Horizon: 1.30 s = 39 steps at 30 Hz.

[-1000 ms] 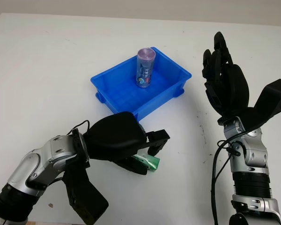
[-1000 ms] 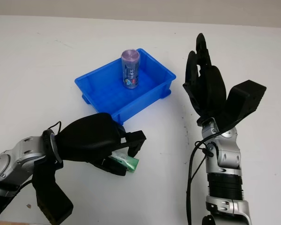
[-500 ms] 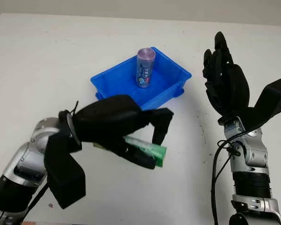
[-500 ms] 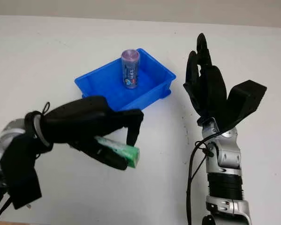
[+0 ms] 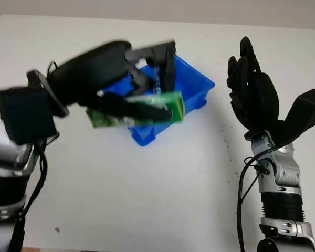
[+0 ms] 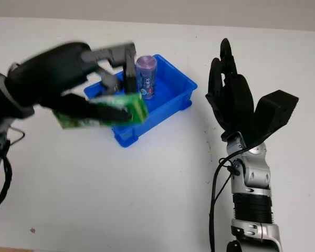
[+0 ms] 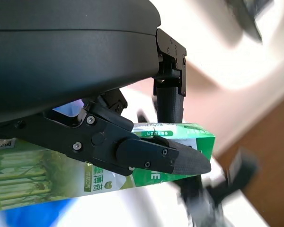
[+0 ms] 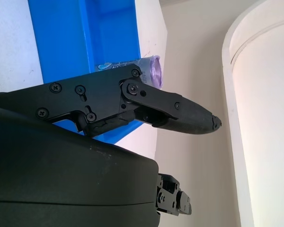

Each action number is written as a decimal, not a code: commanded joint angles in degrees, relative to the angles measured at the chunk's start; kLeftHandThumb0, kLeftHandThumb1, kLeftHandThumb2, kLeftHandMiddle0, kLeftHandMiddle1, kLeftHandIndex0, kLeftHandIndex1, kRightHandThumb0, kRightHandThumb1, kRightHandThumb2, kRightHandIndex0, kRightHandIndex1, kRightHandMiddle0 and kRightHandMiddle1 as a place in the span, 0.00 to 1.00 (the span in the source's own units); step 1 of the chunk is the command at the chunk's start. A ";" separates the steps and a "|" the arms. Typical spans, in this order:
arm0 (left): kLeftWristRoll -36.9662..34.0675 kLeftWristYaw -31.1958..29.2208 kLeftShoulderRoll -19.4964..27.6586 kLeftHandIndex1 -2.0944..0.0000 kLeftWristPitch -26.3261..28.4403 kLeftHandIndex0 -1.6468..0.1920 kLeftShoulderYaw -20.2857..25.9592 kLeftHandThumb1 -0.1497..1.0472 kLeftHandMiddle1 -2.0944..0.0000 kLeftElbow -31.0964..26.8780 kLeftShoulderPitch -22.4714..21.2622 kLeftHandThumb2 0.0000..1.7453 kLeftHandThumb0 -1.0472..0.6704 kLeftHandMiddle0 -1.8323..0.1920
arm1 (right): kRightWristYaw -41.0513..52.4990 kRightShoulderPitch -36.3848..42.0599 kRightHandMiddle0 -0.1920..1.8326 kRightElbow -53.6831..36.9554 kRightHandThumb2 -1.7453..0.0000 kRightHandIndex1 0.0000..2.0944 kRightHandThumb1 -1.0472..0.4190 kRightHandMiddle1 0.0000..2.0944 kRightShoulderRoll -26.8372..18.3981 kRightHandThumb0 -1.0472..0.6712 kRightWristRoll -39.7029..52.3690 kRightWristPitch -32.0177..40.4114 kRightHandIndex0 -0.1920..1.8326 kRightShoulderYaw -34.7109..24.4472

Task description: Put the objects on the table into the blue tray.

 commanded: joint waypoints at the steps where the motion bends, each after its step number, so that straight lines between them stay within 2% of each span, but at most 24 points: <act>1: 2.80 4.40 -3.04 0.01 -1.95 0.65 -0.08 1.00 0.00 8.36 -5.42 0.17 0.37 0.48 | -0.18 -0.31 0.00 -0.11 0.63 0.00 0.00 0.00 -0.32 0.22 -0.13 -0.40 0.00 -0.31; 5: 7.08 11.82 -8.50 0.02 -2.77 0.60 -1.18 1.00 0.00 25.43 -13.49 0.15 0.34 0.45 | -0.47 -0.35 0.00 -0.12 0.62 0.00 0.00 0.00 -0.28 0.22 -0.49 -0.61 0.00 -0.19; 8: 9.64 16.05 -11.98 0.01 -4.61 0.52 -2.00 1.00 0.00 36.49 -18.66 0.14 0.31 0.41 | -0.56 -0.04 0.00 -0.53 0.61 0.00 0.00 0.00 -0.18 0.23 -0.38 -0.60 0.00 -0.24; 12: 13.09 20.99 -15.59 0.00 -8.61 0.47 -3.56 1.00 0.00 47.45 -23.08 0.15 0.32 0.36 | -0.40 0.61 0.00 -1.10 0.59 0.00 0.00 0.00 -0.06 0.24 -0.31 -0.95 0.00 -0.19; 16: 15.30 22.42 -18.17 0.00 -13.64 0.47 -5.30 1.00 0.00 54.18 -24.28 0.15 0.33 0.36 | -0.37 1.18 0.00 -1.63 0.60 0.00 0.00 0.00 0.12 0.23 -0.05 -0.79 0.00 -0.19; 18: 15.61 19.35 -18.78 0.00 -14.46 0.49 -6.54 1.00 0.00 54.64 -23.37 0.16 0.33 0.38 | -0.51 1.56 0.00 -2.14 0.60 0.00 0.00 0.00 0.01 0.23 -0.09 -0.41 0.00 -0.17; 19: 15.78 16.66 -18.71 0.01 -13.57 0.54 -7.36 1.00 0.01 54.08 -22.91 0.16 0.33 0.43 | -0.53 1.79 0.00 -2.44 0.60 0.00 0.00 0.00 0.00 0.24 0.03 -0.26 0.00 -0.24; 20: 16.14 13.83 -18.37 0.02 -12.74 0.65 -8.36 1.00 0.03 53.38 -22.41 0.18 0.32 0.51 | -0.59 2.00 0.00 -2.75 0.60 0.00 0.00 0.00 -0.01 0.24 0.11 -0.10 0.00 -0.31; 21: 16.70 10.83 -17.71 0.11 -12.51 0.80 -9.47 1.00 0.10 52.93 -22.09 0.18 0.31 0.62 | -0.59 2.14 0.00 -2.89 0.60 0.00 0.00 0.00 -0.01 0.24 0.23 -0.08 0.00 -0.41; 23: 17.67 5.47 -16.40 0.33 -12.75 0.93 -11.27 1.00 0.33 52.42 -21.59 0.20 0.29 0.76 | -0.67 2.30 0.00 -2.93 0.60 0.00 0.00 0.00 -0.11 0.24 0.13 -0.19 0.00 -0.47; 24: 18.25 3.49 -15.83 0.50 -13.22 0.95 -12.00 1.00 0.51 52.45 -21.46 0.21 0.26 0.81 | -0.73 2.32 0.00 -2.85 0.60 0.00 0.00 0.00 -0.17 0.24 -0.03 -0.29 0.00 -0.43; 25: 18.63 2.32 -15.50 0.62 -13.49 0.94 -12.35 1.00 0.64 52.43 -21.36 0.21 0.24 0.82 | -0.77 2.33 0.00 -2.80 0.60 0.00 0.00 0.00 -0.21 0.24 -0.14 -0.35 0.00 -0.39; 26: 18.77 0.69 -15.12 0.70 -13.31 0.93 -12.61 1.00 0.74 52.41 -21.28 0.22 0.24 0.81 | -0.92 2.37 0.00 -2.82 0.60 0.00 0.00 0.00 -0.17 0.24 -0.25 -0.32 0.00 -0.33; 27: 18.45 -0.83 -14.87 0.79 -12.83 0.94 -12.51 1.00 0.85 52.32 -21.16 0.22 0.22 0.85 | -1.23 2.38 0.00 -2.94 0.60 0.00 0.00 0.00 -0.09 0.24 -0.41 -0.10 0.00 -0.23; 28: 18.35 -1.86 -14.60 0.83 -12.24 0.94 -12.44 1.00 0.90 51.94 -21.03 0.22 0.21 0.87 | -1.47 2.32 0.00 -2.97 0.60 0.00 0.00 0.00 -0.06 0.24 -0.51 0.13 0.00 -0.13; 32: 17.45 -2.57 -14.18 0.87 -9.82 0.92 -11.10 1.00 0.96 49.28 -20.09 0.23 0.18 0.87 | -1.83 2.07 0.00 -2.89 0.60 0.00 0.00 0.00 -0.10 0.25 -0.49 0.46 0.00 0.02; 37: 16.74 0.24 -13.68 0.87 -8.65 0.89 -9.73 1.00 0.96 45.47 -18.41 0.24 0.16 0.85 | -1.18 1.65 0.00 -2.03 0.59 0.00 0.00 0.00 -0.60 0.26 -0.68 -0.11 0.00 0.09; 39: 16.61 2.82 -13.53 0.86 -9.73 0.87 -8.82 1.00 0.96 43.70 -17.13 0.25 0.16 0.86 | -0.97 1.51 0.00 -1.92 0.59 0.00 0.00 0.00 -0.69 0.26 -0.80 -0.20 0.00 0.14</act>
